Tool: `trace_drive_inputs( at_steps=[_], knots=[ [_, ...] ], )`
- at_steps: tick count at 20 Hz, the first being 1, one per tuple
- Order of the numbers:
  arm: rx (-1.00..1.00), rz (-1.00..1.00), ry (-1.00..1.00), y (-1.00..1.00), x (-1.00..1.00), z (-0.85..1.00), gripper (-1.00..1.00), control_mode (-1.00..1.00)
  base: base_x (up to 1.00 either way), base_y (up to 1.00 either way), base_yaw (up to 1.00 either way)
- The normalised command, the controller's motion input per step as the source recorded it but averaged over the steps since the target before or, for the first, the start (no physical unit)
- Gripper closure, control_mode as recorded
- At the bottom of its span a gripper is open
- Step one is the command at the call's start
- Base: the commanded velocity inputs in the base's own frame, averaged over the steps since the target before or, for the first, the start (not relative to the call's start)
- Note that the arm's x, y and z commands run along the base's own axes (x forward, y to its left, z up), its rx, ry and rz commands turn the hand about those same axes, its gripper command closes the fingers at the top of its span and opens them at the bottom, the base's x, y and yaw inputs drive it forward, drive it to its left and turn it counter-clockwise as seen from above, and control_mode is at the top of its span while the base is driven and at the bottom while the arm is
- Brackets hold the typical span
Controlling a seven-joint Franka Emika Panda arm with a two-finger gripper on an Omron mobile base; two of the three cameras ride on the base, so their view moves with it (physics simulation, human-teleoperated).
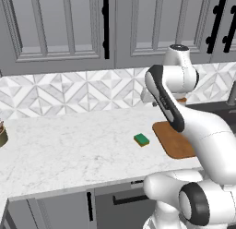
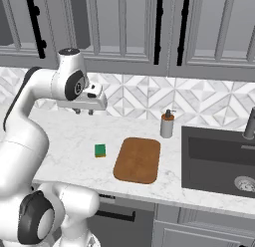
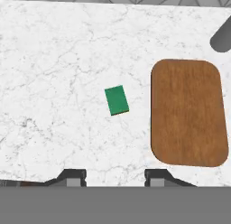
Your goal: Pick up the sponge from the counter and clean the cutting board by briefly scrubbing or pressing down on the cutting board. Once finished, release the sponge.
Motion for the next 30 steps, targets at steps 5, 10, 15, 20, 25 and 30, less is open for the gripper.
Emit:
trace_drive_inputs(
  at_steps=[5,10,15,20,25,30],
  knots=[
    [0.00,0.00,-0.06,0.00,-0.50,0.00,-1.00,-1.00,0.00,0.00,0.00],
    [0.00,0.00,-0.27,-0.06,-0.99,-0.06,-1.00,-1.00,0.00,0.00,0.00],
    [0.00,0.00,-0.14,-0.06,-0.85,-0.11,-1.00,-1.00,0.00,0.00,0.00],
    [0.00,0.05,-0.13,-0.05,-0.09,-0.25,-1.00,-1.00,0.00,0.00,0.00],
    [0.00,0.20,0.00,-0.36,0.16,0.00,-1.00,-1.00,0.00,0.00,0.00],
    [0.00,0.39,-0.02,-0.47,0.00,-0.01,-1.00,-1.00,0.00,0.00,0.00]
  ],
)
